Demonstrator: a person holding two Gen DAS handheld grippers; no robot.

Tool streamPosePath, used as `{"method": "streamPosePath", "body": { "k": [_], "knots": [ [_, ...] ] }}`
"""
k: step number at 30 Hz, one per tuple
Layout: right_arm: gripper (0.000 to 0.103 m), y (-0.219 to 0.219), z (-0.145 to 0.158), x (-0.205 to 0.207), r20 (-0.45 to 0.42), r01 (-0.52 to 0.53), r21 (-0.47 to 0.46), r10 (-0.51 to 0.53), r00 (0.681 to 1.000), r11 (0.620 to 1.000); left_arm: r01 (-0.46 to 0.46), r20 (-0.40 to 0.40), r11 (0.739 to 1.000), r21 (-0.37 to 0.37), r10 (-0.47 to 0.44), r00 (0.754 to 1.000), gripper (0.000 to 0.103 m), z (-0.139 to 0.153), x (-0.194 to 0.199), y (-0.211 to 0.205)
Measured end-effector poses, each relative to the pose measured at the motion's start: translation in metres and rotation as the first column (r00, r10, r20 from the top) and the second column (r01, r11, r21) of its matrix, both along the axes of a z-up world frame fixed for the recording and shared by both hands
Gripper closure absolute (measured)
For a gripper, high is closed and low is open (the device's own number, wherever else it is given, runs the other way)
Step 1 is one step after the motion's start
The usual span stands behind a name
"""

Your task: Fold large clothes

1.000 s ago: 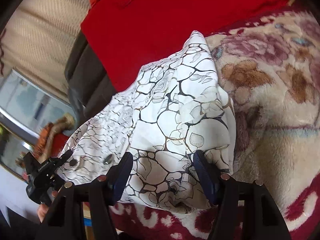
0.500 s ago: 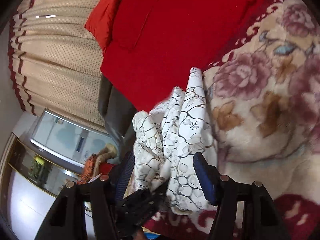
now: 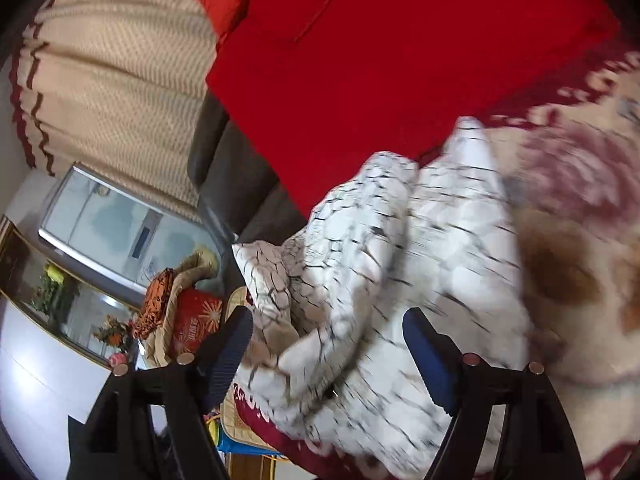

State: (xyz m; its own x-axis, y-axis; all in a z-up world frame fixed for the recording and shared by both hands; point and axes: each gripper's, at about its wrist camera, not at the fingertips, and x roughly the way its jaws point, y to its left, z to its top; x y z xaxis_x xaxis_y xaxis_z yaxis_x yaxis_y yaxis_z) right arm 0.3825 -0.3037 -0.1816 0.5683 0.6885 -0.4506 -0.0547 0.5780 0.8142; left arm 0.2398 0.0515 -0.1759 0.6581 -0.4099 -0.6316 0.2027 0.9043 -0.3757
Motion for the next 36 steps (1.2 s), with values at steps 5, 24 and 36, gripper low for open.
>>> {"method": "streamPosePath", "body": {
  "k": [5,24,36],
  "knots": [
    [0.011,0.034,-0.023,0.051,-0.150,0.032,-0.045,-0.038,0.988,0.999,-0.141,-0.270,0.915,-0.379,0.036,0.962,0.024,-0.087,0.066,0.053],
    [0.004,0.055,-0.036,0.092,-0.144,-0.133,0.030,0.136,0.980,0.991,0.346,-0.121,0.938,-0.003,-0.344,0.931,0.017,-0.055,0.106,-0.154],
    [0.087,0.084,-0.031,0.114,-0.162,-0.266,-0.194,0.236,0.958,0.944,0.405,-0.103,0.914,-0.017,-0.405,0.909,0.017,-0.030,0.081,-0.171]
  ]
}}
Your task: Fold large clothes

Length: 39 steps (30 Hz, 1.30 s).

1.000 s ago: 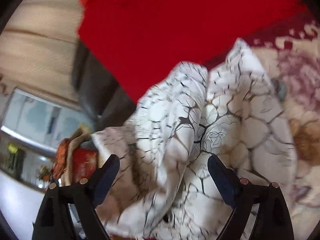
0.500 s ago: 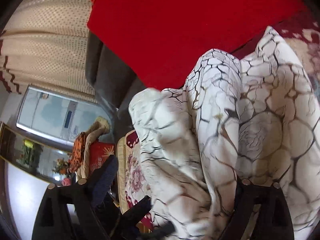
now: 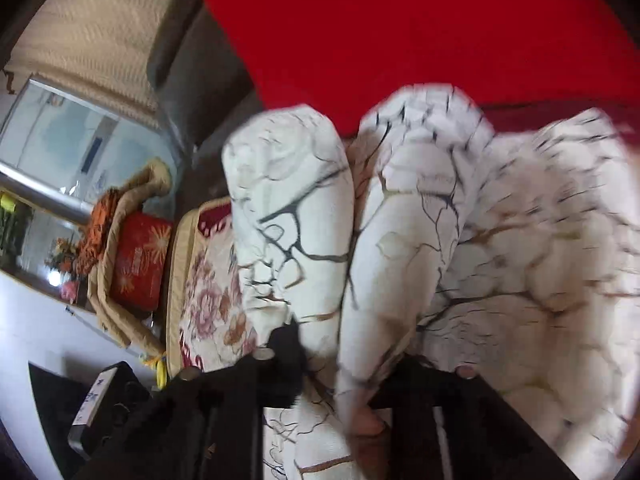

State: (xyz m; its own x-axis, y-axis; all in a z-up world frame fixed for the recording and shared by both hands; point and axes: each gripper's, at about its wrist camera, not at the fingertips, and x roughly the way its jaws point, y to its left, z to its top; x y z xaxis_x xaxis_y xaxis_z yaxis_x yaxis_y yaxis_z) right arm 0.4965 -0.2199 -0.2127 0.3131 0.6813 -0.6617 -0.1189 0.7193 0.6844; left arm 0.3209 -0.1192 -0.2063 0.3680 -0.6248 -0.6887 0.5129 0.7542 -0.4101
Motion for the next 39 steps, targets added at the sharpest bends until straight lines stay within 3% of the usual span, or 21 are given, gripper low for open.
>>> {"method": "streamPosePath", "body": {
  "k": [3,6,11,13,17,20,22,24,25,26,28,31,32,35,37,38,39],
  "knots": [
    [0.088,-0.042,0.008,-0.017,0.023,0.089,-0.013,-0.088,0.996,0.996,0.073,0.023,0.997,0.028,-0.074,0.997,0.016,0.010,-0.004,-0.039],
    [0.089,-0.098,-0.003,-0.038,0.012,0.201,0.027,-0.201,0.980,0.979,0.136,0.024,0.991,0.019,-0.137,0.990,0.016,0.012,-0.005,-0.074],
    [0.092,-0.149,-0.063,-0.057,-0.091,0.319,0.146,-0.308,0.947,0.937,0.142,-0.001,0.990,0.019,-0.142,0.990,0.016,0.012,-0.002,-0.095],
    [0.092,-0.148,-0.072,-0.062,-0.056,0.322,0.184,-0.317,0.947,0.929,0.133,0.004,0.991,-0.011,-0.133,0.991,0.016,0.014,-0.004,-0.084],
    [0.090,-0.148,-0.067,-0.061,-0.046,0.318,0.157,-0.314,0.948,0.935,0.044,0.042,0.998,0.037,-0.046,0.998,0.016,0.028,-0.018,-0.047],
    [0.085,-0.141,-0.062,-0.061,-0.048,0.327,0.154,-0.323,0.945,0.932,0.028,0.021,0.988,0.149,-0.032,0.999,0.016,0.008,-0.029,-0.044],
    [0.080,-0.144,-0.058,-0.070,-0.032,0.327,0.148,-0.326,0.945,0.933,0.074,0.017,0.959,0.275,-0.081,0.997,0.008,-0.022,-0.032,-0.067],
    [0.066,-0.145,-0.046,-0.077,-0.041,0.337,0.145,-0.334,0.942,0.930,0.102,0.063,0.908,0.406,-0.139,0.988,0.005,-0.036,-0.040,-0.084],
    [0.060,-0.142,-0.041,-0.078,-0.045,0.342,0.137,-0.339,0.940,0.929,0.106,0.065,0.906,0.409,-0.145,0.987,0.005,-0.037,-0.041,-0.086],
    [0.045,-0.143,-0.033,-0.082,-0.046,0.350,0.124,-0.347,0.937,0.929,0.105,0.064,0.910,0.400,-0.142,0.988,0.005,-0.038,-0.040,-0.085],
    [0.041,-0.146,-0.007,-0.098,0.007,0.389,0.083,-0.391,0.921,0.918,0.109,0.065,0.915,0.389,-0.146,0.987,0.005,-0.038,-0.039,-0.083],
    [0.042,-0.138,0.034,-0.123,0.135,0.353,0.082,-0.361,0.923,0.932,0.103,0.078,0.916,0.387,-0.144,0.987,0.005,-0.042,-0.042,-0.082],
    [0.045,-0.131,0.044,-0.128,0.166,0.331,0.075,-0.339,0.926,0.941,0.099,0.082,0.918,0.383,-0.141,0.987,0.005,-0.043,-0.041,-0.084],
    [0.066,-0.097,0.061,-0.136,0.216,0.213,0.066,-0.222,0.951,0.975,0.094,0.089,0.922,0.376,-0.136,0.987,0.005,-0.043,-0.042,-0.083],
    [0.066,-0.082,0.051,-0.135,0.186,0.159,0.056,-0.167,0.968,0.986,0.087,0.092,0.928,0.363,-0.129,0.987,0.005,-0.035,-0.052,-0.064],
    [0.074,-0.074,0.039,-0.133,0.156,0.151,0.009,-0.151,0.976,0.988,0.087,0.090,0.931,0.354,-0.126,0.988,0.005,-0.027,-0.058,-0.057],
    [0.094,-0.070,0.023,-0.130,0.111,0.146,-0.046,-0.141,0.984,0.988,0.093,0.076,0.939,0.331,-0.124,0.989,0.005,-0.019,-0.059,-0.048]
  ]
}}
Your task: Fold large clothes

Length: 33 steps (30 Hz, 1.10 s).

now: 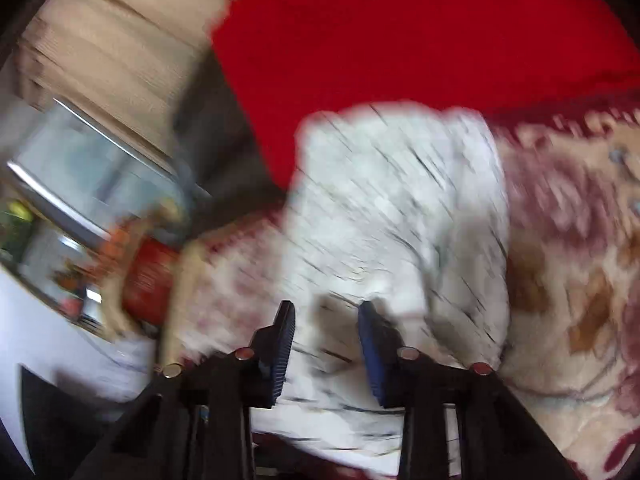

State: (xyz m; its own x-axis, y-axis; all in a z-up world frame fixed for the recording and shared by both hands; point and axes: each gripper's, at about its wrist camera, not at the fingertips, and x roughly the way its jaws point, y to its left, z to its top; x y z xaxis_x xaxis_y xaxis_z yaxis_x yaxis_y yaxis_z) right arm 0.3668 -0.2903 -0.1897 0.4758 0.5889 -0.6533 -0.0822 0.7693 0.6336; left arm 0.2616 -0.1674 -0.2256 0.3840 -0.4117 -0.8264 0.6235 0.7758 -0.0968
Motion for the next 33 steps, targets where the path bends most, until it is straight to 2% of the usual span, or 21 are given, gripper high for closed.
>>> {"method": "streamPosePath", "body": {
  "k": [1,3,4,5,7,9,11,12,13,14,15,16,17,20,24,26,27,28,31,33],
  "knots": [
    [0.103,-0.001,-0.019,0.003,-0.052,0.012,-0.034,-0.014,0.999,0.999,0.002,-0.023,0.999,-0.036,-0.003,1.000,0.005,0.005,-0.001,0.008],
    [0.103,-0.017,-0.043,0.002,-0.080,0.061,0.052,-0.057,0.995,0.997,-0.004,-0.041,0.991,-0.131,-0.002,0.999,0.005,0.020,-0.005,0.028],
    [0.103,-0.024,-0.046,0.000,-0.091,0.077,0.096,-0.068,0.994,0.992,-0.010,-0.029,0.986,-0.166,0.006,1.000,0.005,0.027,-0.007,0.036],
    [0.103,-0.026,-0.044,-0.001,-0.093,0.079,0.092,-0.070,0.993,0.993,-0.022,-0.010,0.976,-0.215,0.020,1.000,0.005,0.039,-0.007,0.047],
    [0.103,-0.021,-0.041,-0.004,-0.076,0.070,0.050,-0.066,0.995,0.996,-0.062,-0.003,0.964,-0.258,0.063,0.998,0.005,0.050,0.000,0.056],
    [0.103,-0.018,-0.039,-0.007,-0.053,0.068,0.005,-0.068,0.996,0.998,-0.100,-0.026,0.968,-0.232,0.096,0.995,0.005,0.048,0.013,0.051],
    [0.103,-0.015,-0.038,-0.012,-0.032,0.075,-0.002,-0.075,0.997,0.997,-0.112,-0.028,0.985,-0.131,0.109,0.994,0.005,0.031,0.023,0.032],
    [0.103,-0.014,-0.038,-0.014,-0.024,0.079,0.003,-0.078,0.997,0.997,-0.111,-0.054,0.992,-0.066,0.108,0.993,0.005,0.014,0.027,0.020],
    [0.103,-0.017,-0.040,-0.016,-0.022,0.083,0.009,-0.082,0.996,0.997,-0.108,-0.102,0.994,-0.032,0.105,0.989,0.002,-0.003,0.031,0.012],
    [0.103,-0.019,-0.042,-0.019,-0.026,0.087,0.014,-0.087,0.996,0.996,-0.112,-0.093,0.994,0.001,0.112,0.989,0.000,-0.015,0.028,0.004],
    [0.103,-0.021,-0.045,-0.022,-0.036,0.085,0.024,-0.084,0.996,0.996,-0.104,-0.034,0.993,0.053,0.106,0.994,0.000,-0.023,0.020,-0.003],
    [0.103,-0.024,-0.046,-0.027,-0.038,0.082,0.031,-0.081,0.996,0.996,-0.102,-0.003,0.993,0.060,0.102,0.995,0.000,-0.025,0.014,-0.004],
    [0.103,-0.025,-0.049,-0.029,-0.033,0.080,0.036,-0.079,0.996,0.996,-0.102,-0.005,0.993,0.054,0.102,0.995,0.000,-0.026,0.013,-0.002],
    [0.103,-0.029,-0.056,-0.025,-0.035,0.081,0.089,-0.078,0.996,0.993,-0.093,-0.079,0.995,0.027,0.095,0.992,0.000,-0.023,0.024,0.008],
    [0.103,-0.039,-0.049,-0.024,-0.068,0.073,0.133,-0.065,0.996,0.988,-0.064,-0.138,0.996,-0.059,0.055,0.989,0.000,0.011,0.034,0.026],
    [0.102,-0.040,-0.039,-0.019,-0.063,0.047,0.160,-0.037,0.997,0.986,-0.078,-0.083,0.994,-0.079,0.072,0.994,0.000,0.032,0.045,0.039],
    [0.097,-0.040,-0.035,-0.016,-0.062,0.033,0.168,-0.022,0.998,0.985,-0.100,-0.049,0.992,-0.072,0.096,0.994,0.000,0.043,0.056,0.045],
    [0.097,-0.041,-0.030,-0.012,-0.065,0.019,0.176,-0.008,0.998,0.984,-0.133,-0.013,0.989,-0.061,0.133,0.991,0.000,0.054,0.071,0.050],
    [0.095,-0.044,-0.015,-0.003,-0.042,0.010,0.178,-0.002,0.999,0.984,-0.219,0.057,0.975,-0.033,0.221,0.974,0.000,0.069,0.114,0.054],
    [0.095,-0.050,-0.003,0.008,-0.014,0.024,0.188,-0.022,1.000,0.982,-0.275,0.059,0.962,-0.001,0.274,0.960,0.000,0.068,0.153,0.050]
  ]
}}
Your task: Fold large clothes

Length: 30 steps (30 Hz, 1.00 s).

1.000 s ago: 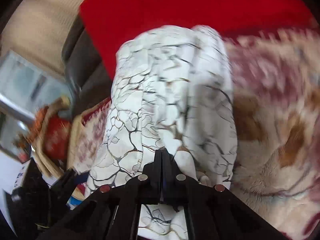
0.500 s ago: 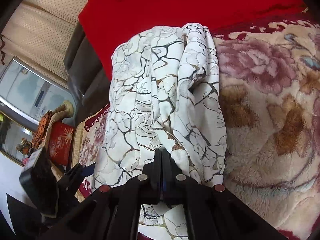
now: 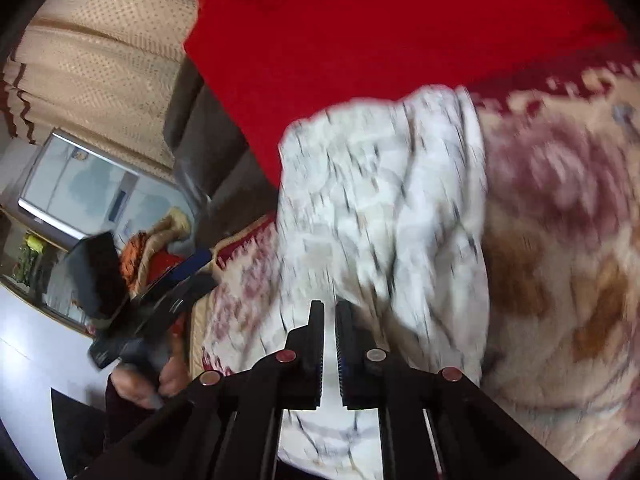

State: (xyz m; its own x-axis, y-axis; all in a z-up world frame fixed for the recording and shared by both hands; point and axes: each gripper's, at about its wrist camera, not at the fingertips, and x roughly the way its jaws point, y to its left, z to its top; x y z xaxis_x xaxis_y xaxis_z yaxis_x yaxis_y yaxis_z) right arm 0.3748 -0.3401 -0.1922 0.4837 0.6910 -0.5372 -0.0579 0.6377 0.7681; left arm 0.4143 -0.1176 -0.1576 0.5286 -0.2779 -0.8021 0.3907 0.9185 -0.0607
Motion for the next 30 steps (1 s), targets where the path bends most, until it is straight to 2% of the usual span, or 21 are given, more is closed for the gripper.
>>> {"method": "streamPosePath", "body": {
  "k": [3,6,8,11,13,15,19,21,25,27,30],
  "knots": [
    [0.095,-0.007,0.017,0.026,0.036,0.027,0.014,-0.027,0.999,1.000,-0.060,-0.001,0.996,0.059,0.060,0.998,0.000,-0.014,0.047,-0.021],
    [0.095,-0.005,0.021,0.058,0.041,0.049,-0.028,-0.047,0.998,0.998,-0.063,-0.058,0.995,0.075,0.067,0.996,0.002,-0.040,0.078,-0.043],
    [0.097,-0.004,0.006,0.082,-0.006,0.093,-0.131,-0.094,0.996,0.987,-0.022,-0.089,0.990,0.142,0.035,0.995,0.002,-0.065,0.091,-0.068],
    [0.103,-0.018,-0.041,0.107,-0.134,0.118,-0.215,-0.149,0.980,0.969,0.017,-0.138,0.982,0.188,0.010,0.990,0.002,-0.100,0.100,-0.089],
    [0.103,-0.028,-0.067,0.110,-0.153,0.135,-0.173,-0.162,0.975,0.976,0.005,-0.126,0.983,0.184,0.018,0.992,0.001,-0.105,0.102,-0.090],
    [0.103,-0.038,-0.071,0.106,-0.158,0.157,-0.114,-0.174,0.972,0.981,0.004,-0.116,0.988,0.155,0.014,0.993,0.001,-0.097,0.097,-0.082],
    [0.100,-0.039,-0.046,0.087,-0.102,0.151,-0.144,-0.166,0.981,0.978,-0.030,-0.096,0.994,0.107,0.040,0.995,0.002,-0.073,0.062,-0.052],
    [0.095,-0.042,-0.027,0.068,-0.065,0.150,-0.125,-0.159,0.985,0.981,-0.041,-0.040,0.993,0.107,0.046,0.998,0.002,-0.056,0.031,-0.036],
    [0.094,-0.042,0.016,0.009,0.045,0.101,-0.178,-0.094,0.995,0.979,-0.045,0.064,0.985,0.167,0.035,0.997,0.002,-0.035,-0.042,-0.014],
    [0.094,-0.037,0.027,-0.019,0.070,0.064,-0.172,-0.053,0.996,0.983,-0.057,0.111,0.976,0.208,0.034,0.993,0.002,-0.032,-0.076,-0.009],
    [0.094,-0.026,0.034,-0.058,0.097,0.034,-0.177,-0.017,0.995,0.984,-0.084,0.154,0.965,0.248,0.046,0.987,0.002,-0.031,-0.103,-0.011]
  ]
}}
